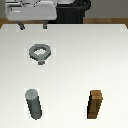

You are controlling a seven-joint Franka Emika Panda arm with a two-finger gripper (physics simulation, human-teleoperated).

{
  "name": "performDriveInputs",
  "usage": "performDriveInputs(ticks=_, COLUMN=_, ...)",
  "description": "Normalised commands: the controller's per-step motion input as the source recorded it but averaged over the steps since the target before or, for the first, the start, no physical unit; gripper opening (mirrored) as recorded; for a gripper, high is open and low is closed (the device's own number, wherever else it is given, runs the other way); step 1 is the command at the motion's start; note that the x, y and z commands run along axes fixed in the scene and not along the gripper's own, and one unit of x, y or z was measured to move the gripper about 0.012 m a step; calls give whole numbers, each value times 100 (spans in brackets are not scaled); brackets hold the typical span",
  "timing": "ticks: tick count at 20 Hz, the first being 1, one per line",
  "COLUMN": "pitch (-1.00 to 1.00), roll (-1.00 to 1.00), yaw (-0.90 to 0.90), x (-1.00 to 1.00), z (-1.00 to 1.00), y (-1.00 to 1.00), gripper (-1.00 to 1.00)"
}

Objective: Put the loop with the handle onto the peg.

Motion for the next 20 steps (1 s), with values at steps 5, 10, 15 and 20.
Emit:
performDriveInputs(ticks=5, pitch=0, roll=0, yaw=0, x=0, z=0, y=0, gripper=100)
performDriveInputs(ticks=10, pitch=0, roll=0, yaw=0, x=0, z=-20, y=20, gripper=100)
performDriveInputs(ticks=15, pitch=0, roll=0, yaw=0, x=0, z=-60, y=0, gripper=100)
performDriveInputs(ticks=20, pitch=0, roll=0, yaw=0, x=0, z=-60, y=-40, gripper=100)
